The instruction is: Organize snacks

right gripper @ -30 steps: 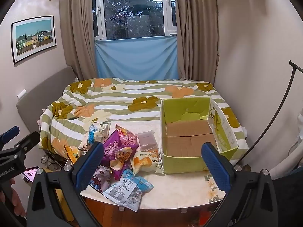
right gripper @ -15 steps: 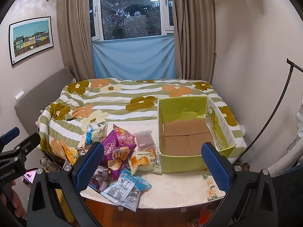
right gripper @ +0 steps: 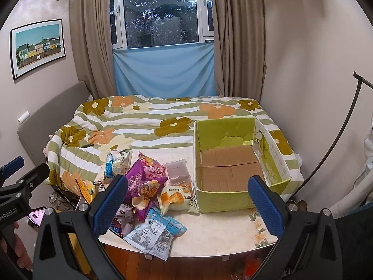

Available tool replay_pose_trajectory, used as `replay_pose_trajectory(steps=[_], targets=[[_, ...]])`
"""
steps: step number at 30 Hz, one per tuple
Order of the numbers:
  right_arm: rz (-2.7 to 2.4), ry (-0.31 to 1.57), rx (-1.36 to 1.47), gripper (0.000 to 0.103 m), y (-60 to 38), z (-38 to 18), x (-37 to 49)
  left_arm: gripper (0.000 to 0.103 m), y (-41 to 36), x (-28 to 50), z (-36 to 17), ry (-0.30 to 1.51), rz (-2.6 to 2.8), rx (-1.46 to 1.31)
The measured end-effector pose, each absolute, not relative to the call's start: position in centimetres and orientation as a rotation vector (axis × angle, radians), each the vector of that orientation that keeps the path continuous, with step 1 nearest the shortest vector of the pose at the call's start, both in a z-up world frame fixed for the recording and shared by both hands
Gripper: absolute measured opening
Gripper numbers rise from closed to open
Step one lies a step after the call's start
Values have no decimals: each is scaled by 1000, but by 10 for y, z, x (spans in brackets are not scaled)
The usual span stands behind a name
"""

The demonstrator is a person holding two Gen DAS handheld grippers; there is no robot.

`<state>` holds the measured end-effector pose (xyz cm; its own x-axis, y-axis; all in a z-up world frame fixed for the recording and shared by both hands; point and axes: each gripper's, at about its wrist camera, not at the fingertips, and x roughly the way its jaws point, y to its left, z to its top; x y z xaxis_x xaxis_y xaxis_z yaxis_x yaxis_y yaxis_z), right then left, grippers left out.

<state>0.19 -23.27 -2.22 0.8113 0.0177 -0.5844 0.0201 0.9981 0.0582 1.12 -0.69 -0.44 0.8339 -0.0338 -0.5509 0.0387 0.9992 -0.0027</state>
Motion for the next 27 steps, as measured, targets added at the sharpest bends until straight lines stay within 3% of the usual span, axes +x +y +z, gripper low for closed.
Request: replay_pose_trajectory(steps=[27], targets=[[-1, 632, 63, 102, -234, -23, 3, 103, -5, 10, -4, 585, -45, 11]])
